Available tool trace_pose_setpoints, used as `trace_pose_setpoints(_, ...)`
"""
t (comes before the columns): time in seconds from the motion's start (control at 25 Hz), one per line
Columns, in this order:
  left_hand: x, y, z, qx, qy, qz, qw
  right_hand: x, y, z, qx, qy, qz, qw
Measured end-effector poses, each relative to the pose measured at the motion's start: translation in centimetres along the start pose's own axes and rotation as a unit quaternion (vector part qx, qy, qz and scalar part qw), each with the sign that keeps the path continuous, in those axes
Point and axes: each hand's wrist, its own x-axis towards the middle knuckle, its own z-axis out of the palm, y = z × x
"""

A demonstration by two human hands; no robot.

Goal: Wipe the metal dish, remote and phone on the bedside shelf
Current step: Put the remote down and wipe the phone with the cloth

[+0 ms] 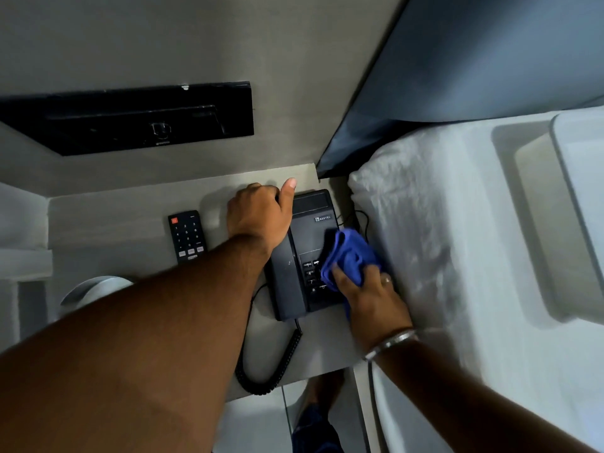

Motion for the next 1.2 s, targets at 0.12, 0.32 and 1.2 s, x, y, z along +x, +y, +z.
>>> trace_pose_setpoints(0.12, 0.0, 0.0, 0.0, -0.019, 0.001, -0.002, 1.0, 2.9, -2.9, -1.1, -0.007, 0.04, -0.051, 0.998)
trace_pose_setpoints(0.32, 0.0, -0.1, 0.0, -0.036, 0.002, 0.007, 0.999, 2.5, -0.4, -2.0, -0.036, 0.063, -0.054, 0.996)
trace_pose_setpoints(1.2, 1.0, 0.3, 0.3, 0.013, -0.038, -0.028, 0.999, -1.3, -3.5, 1.0, -0.032, 0.06, -0.215, 0.974)
